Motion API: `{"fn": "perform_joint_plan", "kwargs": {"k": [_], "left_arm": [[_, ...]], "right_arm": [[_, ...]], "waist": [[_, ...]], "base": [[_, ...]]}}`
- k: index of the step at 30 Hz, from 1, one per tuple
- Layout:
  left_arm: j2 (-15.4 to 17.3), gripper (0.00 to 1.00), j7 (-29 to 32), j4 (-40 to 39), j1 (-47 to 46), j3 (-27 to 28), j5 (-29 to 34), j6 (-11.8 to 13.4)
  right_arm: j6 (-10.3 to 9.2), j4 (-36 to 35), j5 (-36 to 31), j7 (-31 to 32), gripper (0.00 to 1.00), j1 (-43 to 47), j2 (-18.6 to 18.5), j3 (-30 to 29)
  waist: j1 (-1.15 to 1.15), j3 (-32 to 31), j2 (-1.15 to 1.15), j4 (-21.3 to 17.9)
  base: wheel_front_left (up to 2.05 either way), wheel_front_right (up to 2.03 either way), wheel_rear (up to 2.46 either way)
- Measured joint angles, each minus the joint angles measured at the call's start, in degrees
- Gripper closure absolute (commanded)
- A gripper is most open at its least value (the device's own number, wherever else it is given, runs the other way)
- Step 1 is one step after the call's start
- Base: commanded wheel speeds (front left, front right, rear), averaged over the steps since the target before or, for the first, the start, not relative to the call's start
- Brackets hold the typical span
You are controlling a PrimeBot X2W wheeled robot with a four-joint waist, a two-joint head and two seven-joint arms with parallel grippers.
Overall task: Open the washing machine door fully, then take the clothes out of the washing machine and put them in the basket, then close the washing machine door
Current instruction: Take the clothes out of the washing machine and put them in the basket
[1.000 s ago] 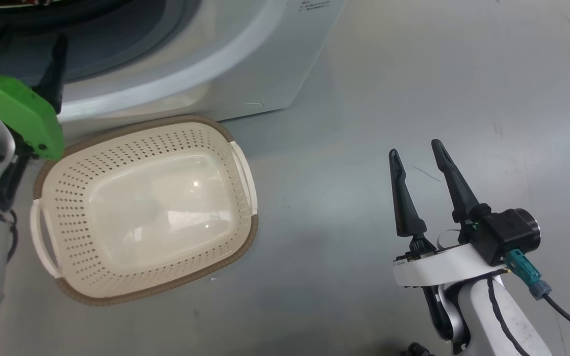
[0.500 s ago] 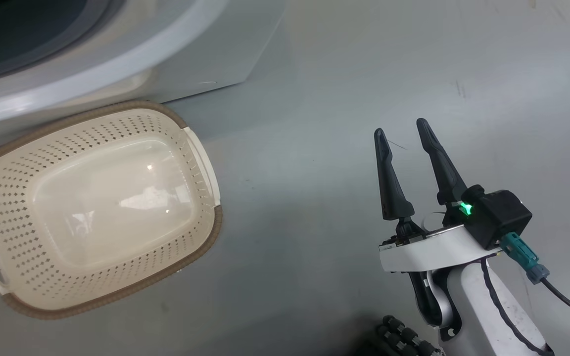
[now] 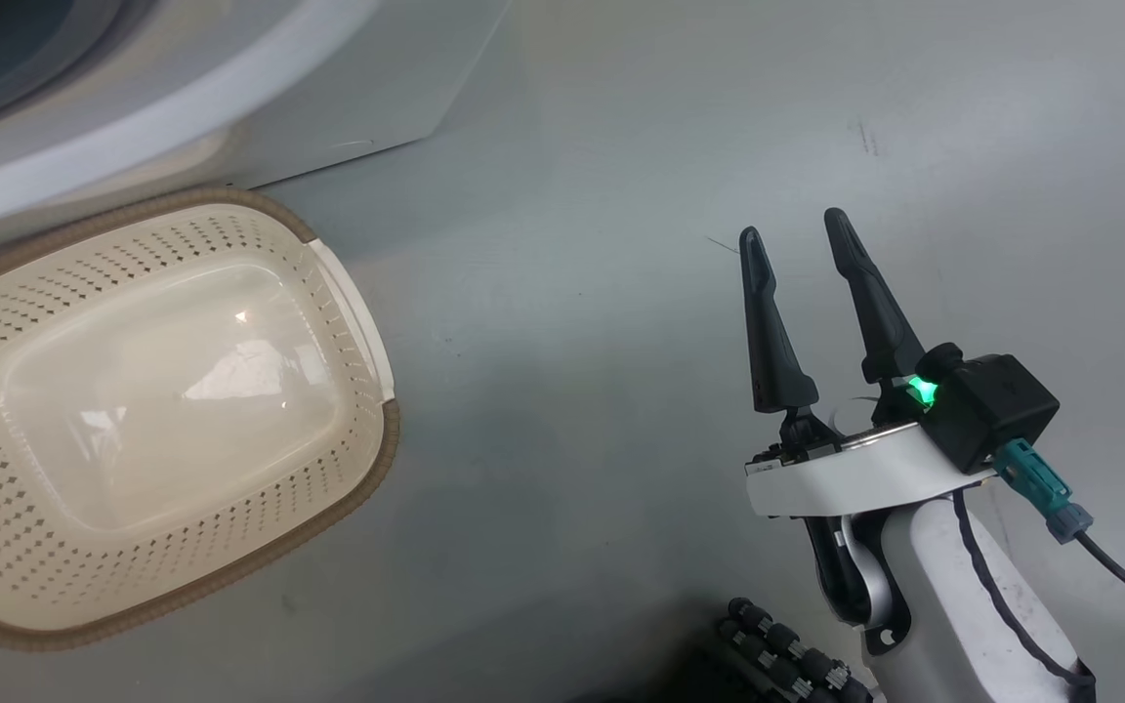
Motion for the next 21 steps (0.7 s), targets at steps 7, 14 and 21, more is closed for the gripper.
{"fn": "perform_joint_plan", "kwargs": {"k": [7,14,21], "left_arm": [[1.4,0.78,1.9,3.1,-0.7,0.6,-0.3,0.0],[1.6,1.0,2.4,3.8,-1.4,-0.1,-1.0,0.0],[1.5,1.0,0.6,2.1,-1.6,-4.0,-1.0,0.0]], "right_arm": [[-0.07,0.0,0.1,0.0,0.0,-0.3,0.0,0.1],[-0.08,0.3,0.4,0.0,0.0,-0.5,0.0,0.0],[-0.1,0.5,0.3,0.0,0.0,-0.5,0.0,-1.4]], "waist": [[0.0,0.1,0.0,-0.1],[0.0,-0.1,0.0,0.0],[0.0,-0.6,0.0,0.9]], "base": [[0.0,0.0,0.0],[0.0,0.0,0.0],[0.0,0.0,0.0]]}}
